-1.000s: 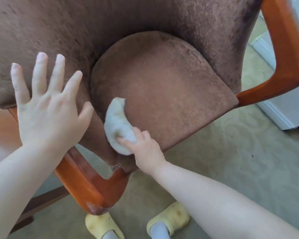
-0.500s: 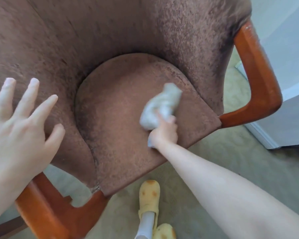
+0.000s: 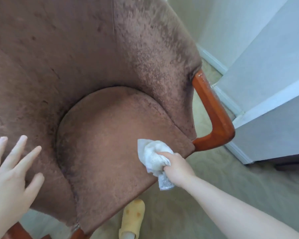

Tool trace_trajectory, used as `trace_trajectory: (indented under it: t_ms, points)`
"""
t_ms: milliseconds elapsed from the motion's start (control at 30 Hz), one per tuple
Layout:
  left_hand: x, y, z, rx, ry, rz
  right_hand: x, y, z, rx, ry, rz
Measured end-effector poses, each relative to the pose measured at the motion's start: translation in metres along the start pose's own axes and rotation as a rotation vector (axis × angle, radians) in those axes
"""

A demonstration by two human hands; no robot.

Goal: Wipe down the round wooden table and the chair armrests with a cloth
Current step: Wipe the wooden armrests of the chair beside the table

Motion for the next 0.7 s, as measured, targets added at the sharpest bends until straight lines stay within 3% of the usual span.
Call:
trace_trajectory:
  t_ms: [67,133,200,267,300,433,567,633,700]
  points:
    - [0.003,0.036,-0.005,0.059,-0.015,0.008,-0.037,-0.005,0.016,-0.091,0.247,-0.078]
    - [0.004,0.093,-0.024,0.177,-0.002,0.006,-0.092,-0.019,0.033,-0.192,0.635,-0.203]
    - [0.0,0.161,-0.06,0.253,0.021,0.006,-0.158,-0.032,0.015,-0.205,0.984,-0.197]
    - [0.001,0.223,-0.106,0.307,0.028,0.047,-0.201,-0.048,-0.011,-0.126,1.185,-0.091]
    - [0.001,0.25,-0.13,0.341,0.044,0.067,-0.216,-0.054,-0.028,-0.091,1.19,-0.041]
    - [0.005,0.336,-0.215,0.574,0.068,0.058,-0.206,-0.037,-0.089,0.045,0.908,-0.107]
    - [0.013,0.389,-0.278,0.829,-0.018,-0.051,-0.141,0.019,-0.053,0.133,0.987,-0.144]
    - [0.017,0.399,-0.31,0.865,-0.074,-0.122,-0.119,0.041,-0.031,0.186,0.977,-0.122]
    - [0.024,0.402,-0.331,0.881,-0.129,-0.216,-0.125,0.047,-0.034,0.324,0.96,-0.273]
Point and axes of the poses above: each hand's wrist, its own z-axis away from the middle knuckle, its own x-axis out of the palm, y = z × x, the point moved 1 cm from there along -z, towards the middle knuckle, and after that the axes turned 14 degrees about z, right-handed, at the moved point
